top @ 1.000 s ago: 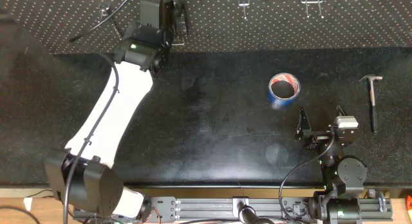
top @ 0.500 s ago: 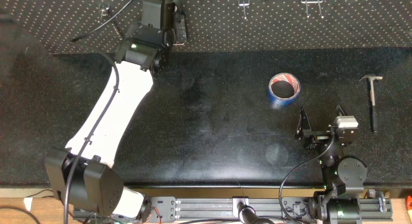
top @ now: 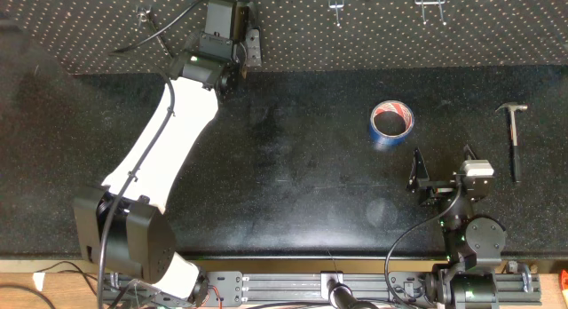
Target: Place Tools Onto Pegboard
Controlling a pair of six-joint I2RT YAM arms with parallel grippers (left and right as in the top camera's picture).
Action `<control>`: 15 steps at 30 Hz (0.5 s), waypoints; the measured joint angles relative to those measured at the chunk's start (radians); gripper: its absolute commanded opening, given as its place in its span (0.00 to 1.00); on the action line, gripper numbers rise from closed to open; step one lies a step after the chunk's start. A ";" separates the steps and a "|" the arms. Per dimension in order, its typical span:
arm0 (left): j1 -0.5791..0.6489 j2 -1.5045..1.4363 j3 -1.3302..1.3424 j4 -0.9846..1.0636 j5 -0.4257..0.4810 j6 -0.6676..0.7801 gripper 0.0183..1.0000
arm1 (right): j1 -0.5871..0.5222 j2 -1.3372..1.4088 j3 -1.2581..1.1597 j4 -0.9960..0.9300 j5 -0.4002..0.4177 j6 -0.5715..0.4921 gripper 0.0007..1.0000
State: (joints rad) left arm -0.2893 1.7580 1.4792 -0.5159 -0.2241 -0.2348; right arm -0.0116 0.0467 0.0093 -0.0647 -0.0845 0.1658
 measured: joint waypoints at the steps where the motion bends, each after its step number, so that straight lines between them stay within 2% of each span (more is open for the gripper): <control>1: 0.000 0.000 0.000 0.000 0.000 0.000 0.63 | 0.000 0.000 0.000 0.000 0.000 0.000 0.98; 7: 0.000 0.008 0.000 0.002 0.004 0.006 1.00 | 0.000 0.000 0.000 0.000 0.000 0.000 0.98; 15: 0.000 -0.003 0.000 0.083 0.004 0.006 0.99 | 0.000 0.000 0.000 0.000 0.000 0.000 0.98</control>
State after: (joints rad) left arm -0.2893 1.7554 1.4792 -0.4332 -0.2199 -0.2283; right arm -0.0116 0.0467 0.0093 -0.0647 -0.0845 0.1658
